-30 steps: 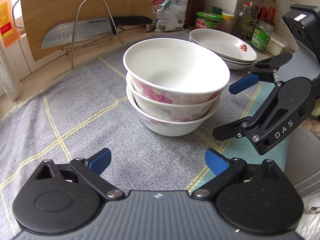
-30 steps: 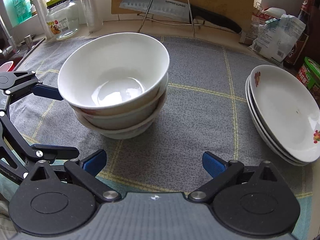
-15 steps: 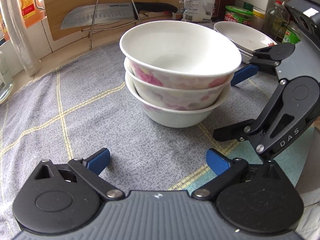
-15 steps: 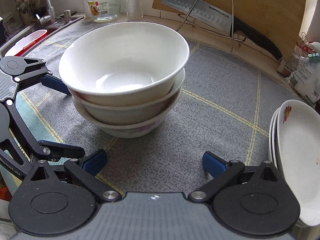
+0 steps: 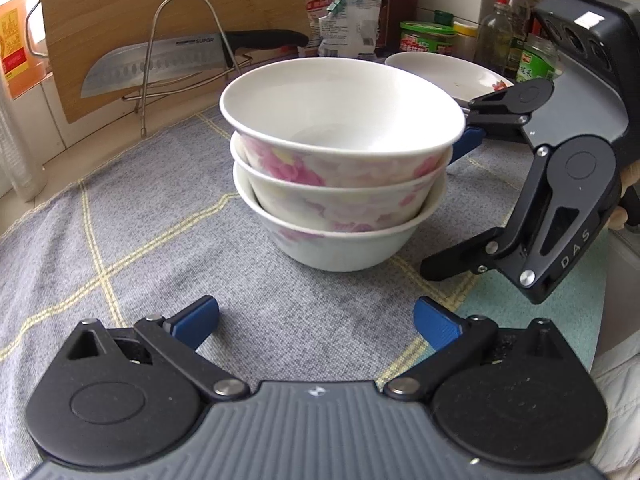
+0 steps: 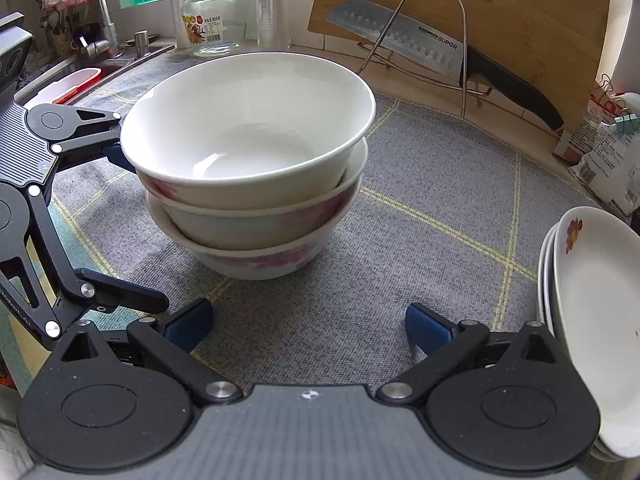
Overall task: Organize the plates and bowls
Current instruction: 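Withdraw the right tool from the three-bowl stack, then grasp the rim of the three-bowl stack with the right tool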
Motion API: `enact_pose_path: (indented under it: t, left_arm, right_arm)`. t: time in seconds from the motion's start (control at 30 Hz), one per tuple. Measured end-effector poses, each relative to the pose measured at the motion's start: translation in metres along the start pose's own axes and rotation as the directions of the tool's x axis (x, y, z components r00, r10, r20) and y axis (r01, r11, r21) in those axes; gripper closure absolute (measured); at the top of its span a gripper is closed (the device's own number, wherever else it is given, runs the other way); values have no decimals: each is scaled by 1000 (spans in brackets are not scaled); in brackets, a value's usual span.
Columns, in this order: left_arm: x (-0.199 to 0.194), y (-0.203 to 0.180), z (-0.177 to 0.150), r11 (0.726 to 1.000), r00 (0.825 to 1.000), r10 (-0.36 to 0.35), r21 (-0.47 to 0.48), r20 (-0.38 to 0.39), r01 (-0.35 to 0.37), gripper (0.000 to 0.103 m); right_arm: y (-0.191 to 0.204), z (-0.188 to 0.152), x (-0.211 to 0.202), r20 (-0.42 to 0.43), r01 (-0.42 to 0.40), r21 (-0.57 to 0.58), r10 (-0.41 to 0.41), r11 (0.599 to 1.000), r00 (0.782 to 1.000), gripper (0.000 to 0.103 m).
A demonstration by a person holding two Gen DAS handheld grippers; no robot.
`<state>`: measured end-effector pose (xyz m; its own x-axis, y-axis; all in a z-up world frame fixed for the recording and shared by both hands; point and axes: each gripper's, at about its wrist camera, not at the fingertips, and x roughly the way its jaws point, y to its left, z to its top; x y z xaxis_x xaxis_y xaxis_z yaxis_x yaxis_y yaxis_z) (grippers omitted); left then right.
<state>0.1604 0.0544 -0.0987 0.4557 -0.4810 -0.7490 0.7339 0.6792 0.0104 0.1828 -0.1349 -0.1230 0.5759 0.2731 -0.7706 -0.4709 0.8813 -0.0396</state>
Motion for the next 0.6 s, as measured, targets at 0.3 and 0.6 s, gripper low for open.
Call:
enact_pose_path:
  t: [0.3, 0.6]
  left_arm:
    - [11, 14, 15, 987, 995, -99, 121, -31, 102, 1]
    - [2, 12, 29, 960, 991, -130, 247, -22, 132, 11]
  right_arm:
    - [2, 17, 4, -35, -19, -35, 18, 999, 999, 0]
    - [5, 28, -6, -14, -91, -171, 90, 981, 996, 16]
